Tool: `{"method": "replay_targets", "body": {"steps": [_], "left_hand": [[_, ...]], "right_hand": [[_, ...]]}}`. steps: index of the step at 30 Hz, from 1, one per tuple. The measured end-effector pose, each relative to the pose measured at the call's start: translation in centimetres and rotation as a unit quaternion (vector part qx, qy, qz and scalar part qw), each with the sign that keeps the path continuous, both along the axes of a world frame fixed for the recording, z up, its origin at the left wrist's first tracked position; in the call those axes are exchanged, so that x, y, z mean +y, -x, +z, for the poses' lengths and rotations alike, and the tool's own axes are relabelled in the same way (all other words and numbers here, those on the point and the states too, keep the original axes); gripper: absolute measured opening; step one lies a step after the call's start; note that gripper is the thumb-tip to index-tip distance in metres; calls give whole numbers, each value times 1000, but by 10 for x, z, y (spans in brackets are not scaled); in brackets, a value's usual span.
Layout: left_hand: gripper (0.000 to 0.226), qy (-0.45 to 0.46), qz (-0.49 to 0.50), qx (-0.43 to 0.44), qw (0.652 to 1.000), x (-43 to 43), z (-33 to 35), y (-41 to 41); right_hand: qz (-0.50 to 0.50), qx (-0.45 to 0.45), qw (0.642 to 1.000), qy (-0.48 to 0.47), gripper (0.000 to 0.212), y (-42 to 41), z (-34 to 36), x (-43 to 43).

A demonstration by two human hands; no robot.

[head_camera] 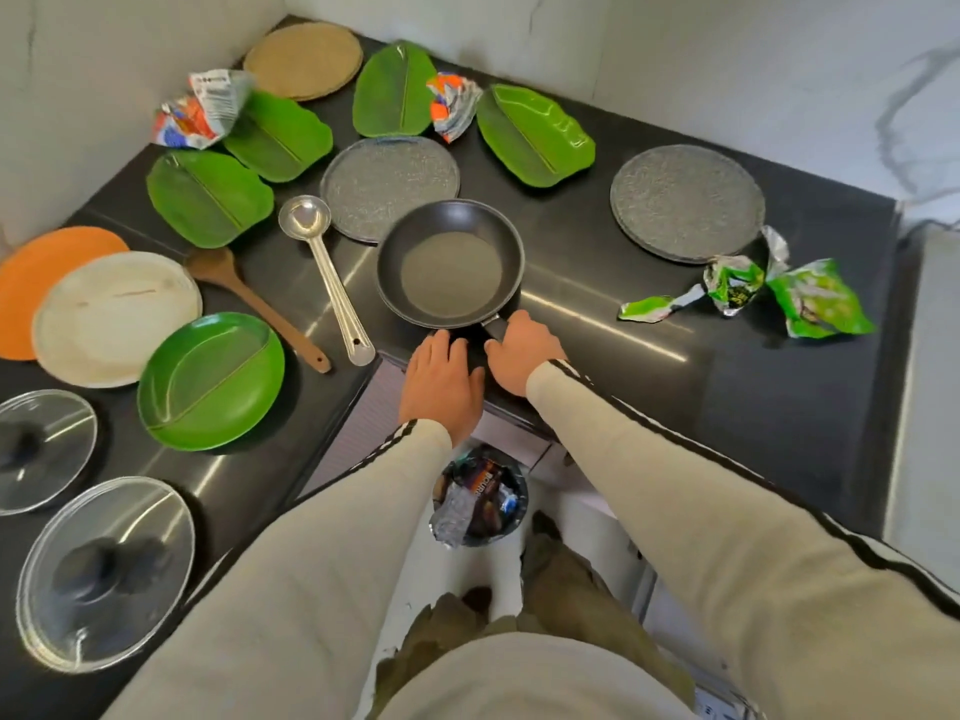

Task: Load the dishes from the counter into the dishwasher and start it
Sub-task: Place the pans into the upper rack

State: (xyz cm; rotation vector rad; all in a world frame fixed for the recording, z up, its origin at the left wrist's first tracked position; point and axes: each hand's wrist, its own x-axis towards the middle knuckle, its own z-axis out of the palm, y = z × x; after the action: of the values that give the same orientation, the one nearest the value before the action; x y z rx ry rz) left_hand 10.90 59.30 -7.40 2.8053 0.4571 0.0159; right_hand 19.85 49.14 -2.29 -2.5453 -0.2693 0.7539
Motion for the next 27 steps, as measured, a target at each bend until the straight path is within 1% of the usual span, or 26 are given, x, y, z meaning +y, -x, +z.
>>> {"method": "replay_targets", "body": {"steps": [3, 7, 10, 13, 15, 18, 21, 24, 27], "left_hand": [[58, -9, 1, 57, 998, -7, -2, -5], [67, -19, -16, 101, 995, -19, -3, -6], [69, -41, -80, 116, 989, -40, 3, -9], [67, -49, -208, 120, 970, -78, 8, -4], [65, -56, -286, 109, 950, -113, 10, 6], [63, -79, -371, 104, 919, -175, 12, 31], [62, -94, -459, 80, 880, -241, 14, 62], [60, -97, -539, 39, 836, -306, 19, 100], [58, -92, -607, 25, 789, -365, 19, 144]], "right_hand": [[-40, -17, 999, -29, 40, 1, 6, -23], [-130, -45, 988, -65, 44, 15, 19, -62], [-192, -88, 976, -55, 45, 37, 29, -98], [-276, -122, 952, -53, 39, 79, 33, -143], [-339, -132, 929, -68, 30, 109, 34, -174], [-420, -131, 894, -86, 20, 161, 37, -222], [-498, -127, 856, -65, 26, 219, 36, -275], [-582, -122, 802, -58, 29, 278, 31, -323], [-669, -106, 728, -101, 31, 337, 19, -366]]}}
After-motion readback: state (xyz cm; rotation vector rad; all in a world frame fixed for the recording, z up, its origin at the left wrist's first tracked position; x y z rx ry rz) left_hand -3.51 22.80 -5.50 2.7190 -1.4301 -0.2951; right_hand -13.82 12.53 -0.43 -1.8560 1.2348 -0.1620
